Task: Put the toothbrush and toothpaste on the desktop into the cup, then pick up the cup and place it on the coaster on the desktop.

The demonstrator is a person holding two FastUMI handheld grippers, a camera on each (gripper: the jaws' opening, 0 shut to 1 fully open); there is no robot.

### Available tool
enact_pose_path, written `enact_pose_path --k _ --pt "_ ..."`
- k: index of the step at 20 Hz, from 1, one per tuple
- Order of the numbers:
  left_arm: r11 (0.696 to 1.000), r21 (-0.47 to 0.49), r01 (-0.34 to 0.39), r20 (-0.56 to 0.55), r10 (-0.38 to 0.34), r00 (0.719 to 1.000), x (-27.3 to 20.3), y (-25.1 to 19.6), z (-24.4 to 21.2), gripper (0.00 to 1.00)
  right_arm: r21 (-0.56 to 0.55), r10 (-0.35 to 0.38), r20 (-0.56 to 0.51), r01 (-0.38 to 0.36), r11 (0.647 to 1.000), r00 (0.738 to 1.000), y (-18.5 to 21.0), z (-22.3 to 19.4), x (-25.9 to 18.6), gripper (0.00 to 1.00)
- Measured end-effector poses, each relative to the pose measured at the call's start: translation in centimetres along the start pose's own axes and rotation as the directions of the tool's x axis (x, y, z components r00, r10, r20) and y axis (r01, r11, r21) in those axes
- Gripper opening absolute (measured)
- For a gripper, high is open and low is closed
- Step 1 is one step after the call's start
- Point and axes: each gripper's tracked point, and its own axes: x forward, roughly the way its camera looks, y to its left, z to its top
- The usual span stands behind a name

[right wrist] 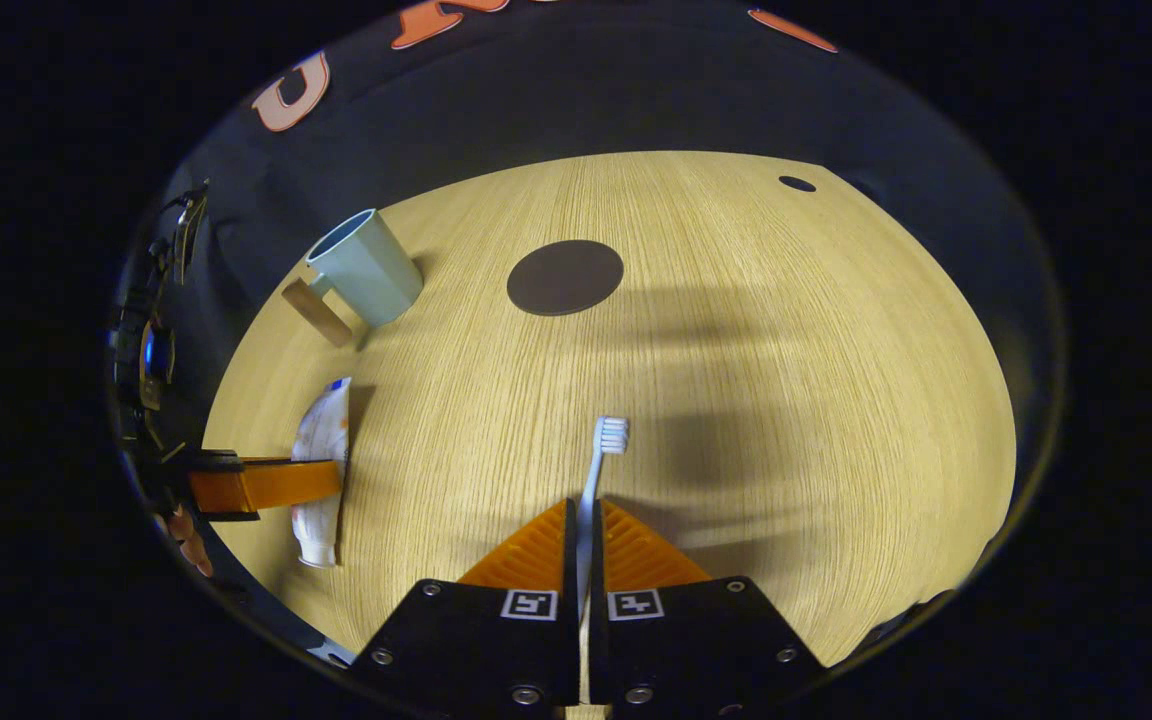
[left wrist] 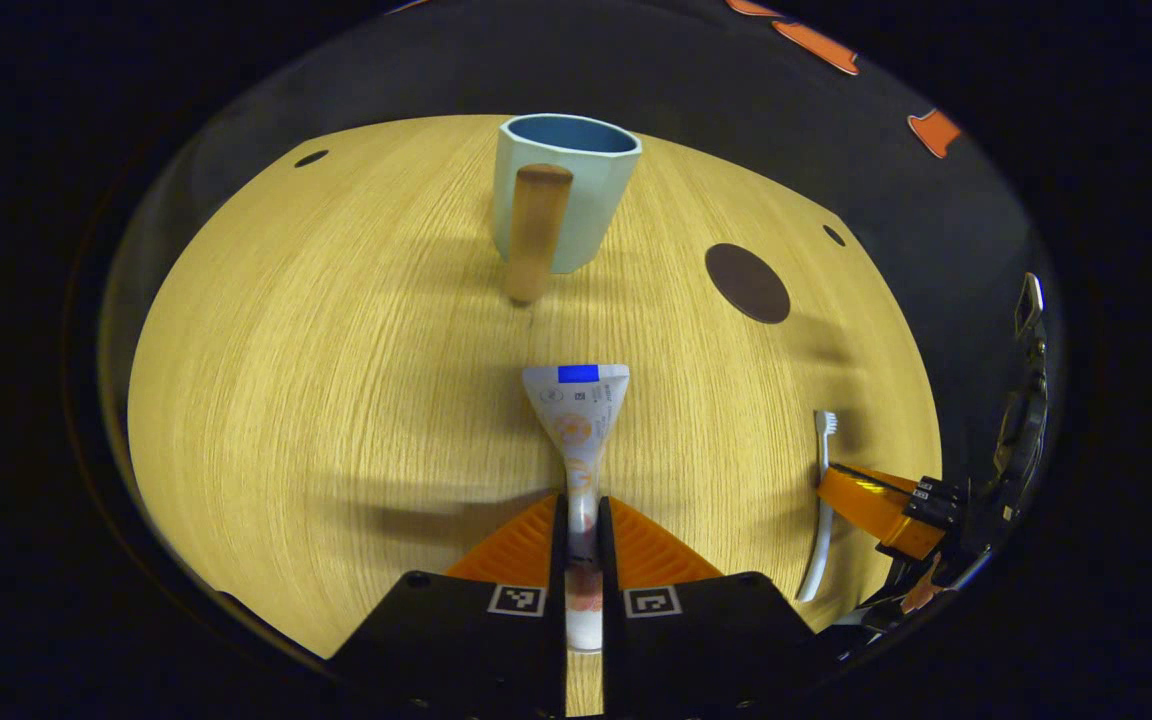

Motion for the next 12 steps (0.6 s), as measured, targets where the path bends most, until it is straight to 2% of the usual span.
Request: enact_pose_path --k 1,7,10,12 --pt "1.000 0.014 0.006 0.017 -0.006 1.000 -0.7 0.7 0.5 0.10 0.012 -0.009 0.015 0.008 1.000 1.000 -0.2 0.2 0.1 0.04" --pt "0.999 0.041 0.025 0.133 -0.030 0.991 -1.1 0.4 1.2 0.10 0.033 0.049 0.087 -0.052 0.998 0.995 -0.1 1.5 -1.5 0.02" --pt "0.997 0.061 0.050 0.247 -0.063 0.967 -2.2 0.5 2.5 0.10 0.050 0.069 0.154 -0.077 0.996 0.986 -0.4 2.7 -3.4 0.01" --pt "0.996 0.079 0.036 0.323 -0.060 0.945 -2.9 0.8 3.7 0.10 0.049 0.086 0.216 -0.099 0.994 0.973 -0.3 3.6 -5.1 0.01"
